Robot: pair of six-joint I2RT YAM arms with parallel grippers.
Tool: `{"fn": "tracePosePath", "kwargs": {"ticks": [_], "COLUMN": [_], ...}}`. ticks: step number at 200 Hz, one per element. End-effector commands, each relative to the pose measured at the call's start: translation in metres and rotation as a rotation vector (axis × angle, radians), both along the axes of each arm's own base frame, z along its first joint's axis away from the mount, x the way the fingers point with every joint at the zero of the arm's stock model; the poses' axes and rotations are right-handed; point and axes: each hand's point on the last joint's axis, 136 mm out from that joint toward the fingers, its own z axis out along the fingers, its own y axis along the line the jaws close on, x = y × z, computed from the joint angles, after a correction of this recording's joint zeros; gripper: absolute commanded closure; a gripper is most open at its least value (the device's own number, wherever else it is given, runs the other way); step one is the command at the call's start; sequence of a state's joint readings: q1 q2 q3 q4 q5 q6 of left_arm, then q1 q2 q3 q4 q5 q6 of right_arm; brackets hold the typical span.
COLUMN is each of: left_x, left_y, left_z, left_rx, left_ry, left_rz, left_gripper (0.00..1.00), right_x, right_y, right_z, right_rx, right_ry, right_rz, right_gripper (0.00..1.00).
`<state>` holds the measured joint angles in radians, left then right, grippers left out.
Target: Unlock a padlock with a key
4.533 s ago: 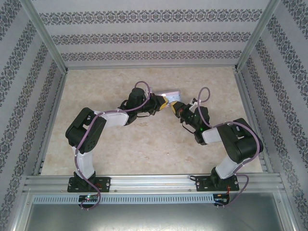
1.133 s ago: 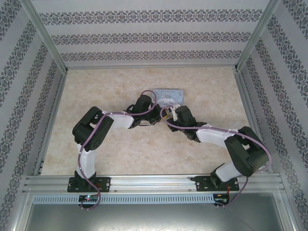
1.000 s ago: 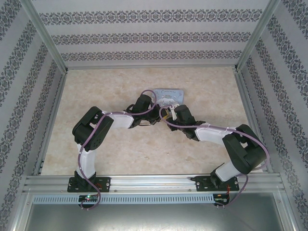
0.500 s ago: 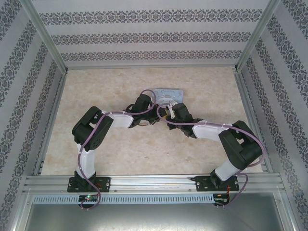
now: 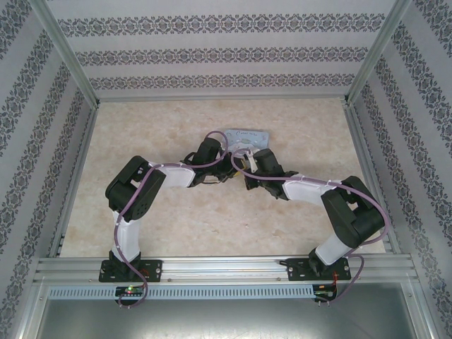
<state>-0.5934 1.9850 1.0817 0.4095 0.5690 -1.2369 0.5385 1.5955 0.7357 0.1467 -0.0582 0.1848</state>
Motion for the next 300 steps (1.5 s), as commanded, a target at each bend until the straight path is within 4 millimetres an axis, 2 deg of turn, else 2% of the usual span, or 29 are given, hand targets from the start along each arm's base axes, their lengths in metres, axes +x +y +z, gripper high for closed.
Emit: {"fn": "tracePosePath", "kwargs": {"ticks": [1, 24, 43, 48, 58, 79, 114, 144, 170, 205, 300], "left_x": [-0.007, -0.007, -0.006, -0.006, -0.005, -0.005, -0.006, -0.007, -0.008, -0.010, -0.011], "left_y": [-0.008, -0.009, -0.009, -0.009, -0.009, -0.009, -0.011, -0.013, -0.013, -0.012, -0.013], "left_z": [0.022, 0.024, 0.024, 0.025, 0.024, 0.025, 0.030, 0.033, 0.037, 0.039, 0.043], "left_rx": [-0.032, -0.026, -0.024, -0.025, -0.023, -0.024, -0.036, -0.041, -0.037, -0.032, -0.034], "left_ry": [-0.021, -0.020, -0.019, -0.020, -0.017, -0.012, 0.003, 0.016, 0.020, 0.018, 0.015], "left_rz": [-0.054, -0.058, -0.058, -0.058, -0.057, -0.057, -0.064, -0.070, -0.079, -0.085, -0.093], "left_gripper": [1.00, 1.00, 1.00, 1.00, 1.00, 1.00, 1.00, 1.00, 1.00, 1.00, 1.00], "right_x": [0.011, 0.010, 0.010, 0.009, 0.008, 0.006, -0.001, -0.008, -0.011, -0.010, -0.018], "right_y": [0.025, 0.023, 0.019, 0.018, 0.014, -0.003, -0.024, -0.027, -0.022, -0.024, -0.008], "right_z": [0.048, 0.060, 0.066, 0.067, 0.067, 0.067, 0.063, 0.060, 0.055, 0.045, 0.023], "right_rx": [0.266, 0.454, 0.503, 0.504, 0.495, 0.455, 0.341, 0.181, 0.028, -0.070, -0.117], "right_ry": [-0.035, 0.038, 0.062, 0.062, 0.060, 0.031, -0.025, -0.101, -0.164, -0.190, -0.163], "right_rz": [0.042, 0.063, 0.067, 0.066, 0.054, -0.004, -0.045, -0.025, 0.007, 0.009, 0.066], "right_gripper": [1.00, 1.00, 1.00, 0.94, 0.78, 0.70, 0.66, 0.62, 0.62, 0.63, 0.69]}}
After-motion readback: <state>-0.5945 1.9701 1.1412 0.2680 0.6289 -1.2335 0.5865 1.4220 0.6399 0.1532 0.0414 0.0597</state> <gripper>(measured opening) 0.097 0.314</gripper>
